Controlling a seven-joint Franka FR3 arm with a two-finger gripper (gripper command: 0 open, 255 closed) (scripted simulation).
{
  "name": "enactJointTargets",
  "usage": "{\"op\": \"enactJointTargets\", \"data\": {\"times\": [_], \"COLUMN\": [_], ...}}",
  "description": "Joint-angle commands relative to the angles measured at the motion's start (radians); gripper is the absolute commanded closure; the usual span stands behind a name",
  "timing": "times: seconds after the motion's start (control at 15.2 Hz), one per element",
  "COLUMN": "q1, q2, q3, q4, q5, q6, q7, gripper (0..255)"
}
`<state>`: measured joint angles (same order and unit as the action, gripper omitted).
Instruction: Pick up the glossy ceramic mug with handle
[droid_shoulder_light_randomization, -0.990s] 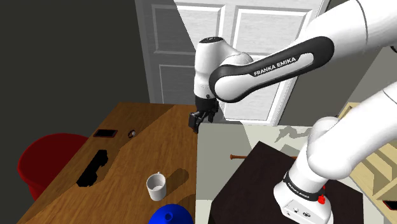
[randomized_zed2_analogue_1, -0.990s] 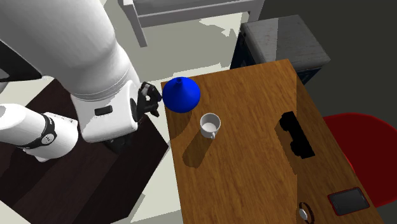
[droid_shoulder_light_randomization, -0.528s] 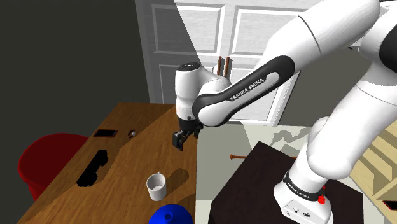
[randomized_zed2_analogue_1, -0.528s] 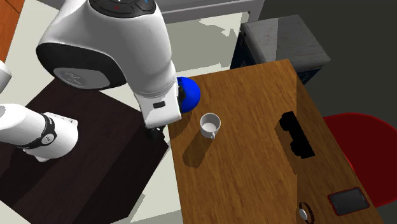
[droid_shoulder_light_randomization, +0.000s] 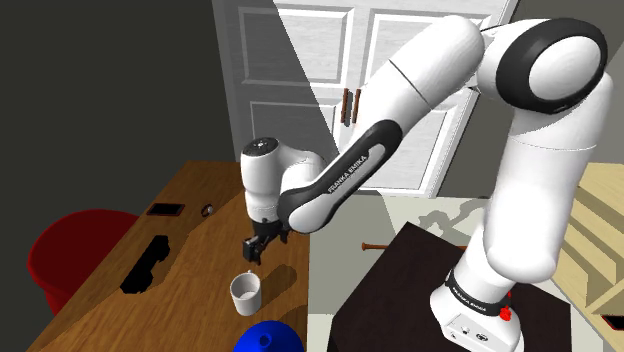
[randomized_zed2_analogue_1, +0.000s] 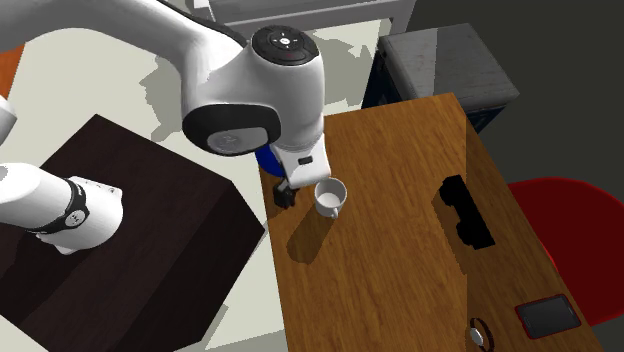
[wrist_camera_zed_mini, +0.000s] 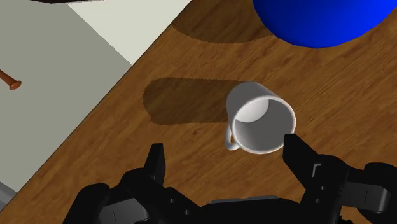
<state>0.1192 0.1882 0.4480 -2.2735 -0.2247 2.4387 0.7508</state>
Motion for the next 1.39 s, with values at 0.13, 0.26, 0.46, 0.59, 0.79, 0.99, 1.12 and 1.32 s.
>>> {"op": "enactJointTargets", "data": {"times": [0.13,0.26,0.46,0.59,0.79,0.99,1.12,1.32], "q1": [0.062,0.100,0.156,0.192,0.229,0.239,0.246,0.251], "q2": [0.165,0.243,0.359,0.436,0.519,0.552,0.575,0.593], "q3": [-0.029,-0.050,-0.080,-0.098,-0.118,-0.132,-0.141,-0.148], "q4": [0.104,0.166,0.267,0.340,0.418,0.429,0.438,0.445], "q5": [-0.108,-0.147,-0.192,-0.213,-0.232,-0.245,-0.254,-0.260], "q6": [0.034,0.041,0.045,0.044,0.046,0.068,0.083,0.094], "q7": [0.107,0.148,0.195,0.218,0.238,0.247,0.253,0.258], "gripper": [0,0,0,0,0,0,0,0]}}
